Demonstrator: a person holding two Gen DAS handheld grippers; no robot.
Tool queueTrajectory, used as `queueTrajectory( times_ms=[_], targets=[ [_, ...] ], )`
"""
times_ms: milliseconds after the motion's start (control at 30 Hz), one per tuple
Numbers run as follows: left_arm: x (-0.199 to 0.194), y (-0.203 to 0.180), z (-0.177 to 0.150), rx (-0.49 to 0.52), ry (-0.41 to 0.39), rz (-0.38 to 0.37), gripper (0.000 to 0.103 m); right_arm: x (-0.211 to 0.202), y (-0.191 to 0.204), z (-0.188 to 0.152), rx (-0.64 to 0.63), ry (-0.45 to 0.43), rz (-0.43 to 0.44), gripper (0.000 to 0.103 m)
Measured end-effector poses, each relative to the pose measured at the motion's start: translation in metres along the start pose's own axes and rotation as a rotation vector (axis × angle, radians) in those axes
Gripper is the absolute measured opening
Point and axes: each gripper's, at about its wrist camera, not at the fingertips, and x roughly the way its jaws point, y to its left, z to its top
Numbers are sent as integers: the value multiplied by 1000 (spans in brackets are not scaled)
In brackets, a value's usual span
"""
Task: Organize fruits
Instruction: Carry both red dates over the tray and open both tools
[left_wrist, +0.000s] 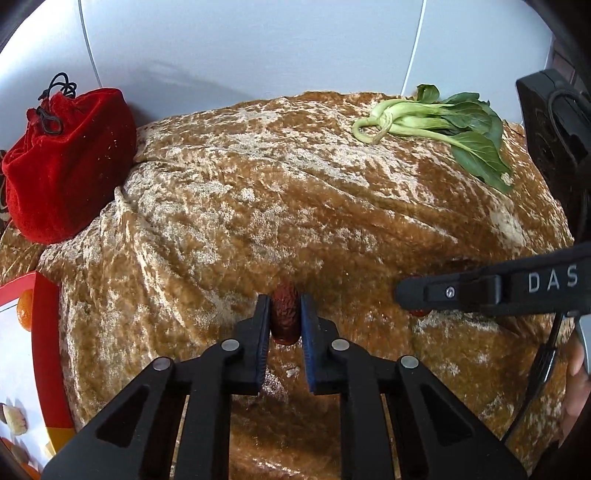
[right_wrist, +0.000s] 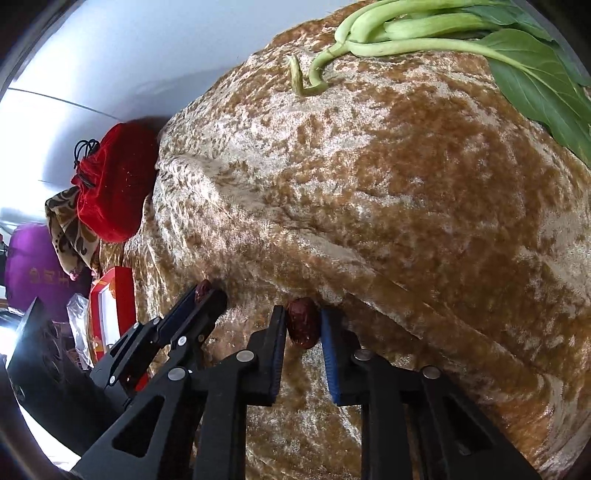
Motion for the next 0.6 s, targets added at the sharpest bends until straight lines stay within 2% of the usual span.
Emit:
queueTrajectory(
  times_ms=[233, 400, 600],
  targets=[
    [-20, 2, -6, -2, 7, 23, 13, -4, 9, -1, -24, -6, 29, 19],
    [-43, 1, -15, 11, 2, 87, 13, -6, 24, -5, -62, -16, 50, 19],
    [-78, 31, -31, -37, -12, 152, 13, -6, 48, -14, -125, -45, 78, 19]
  ],
)
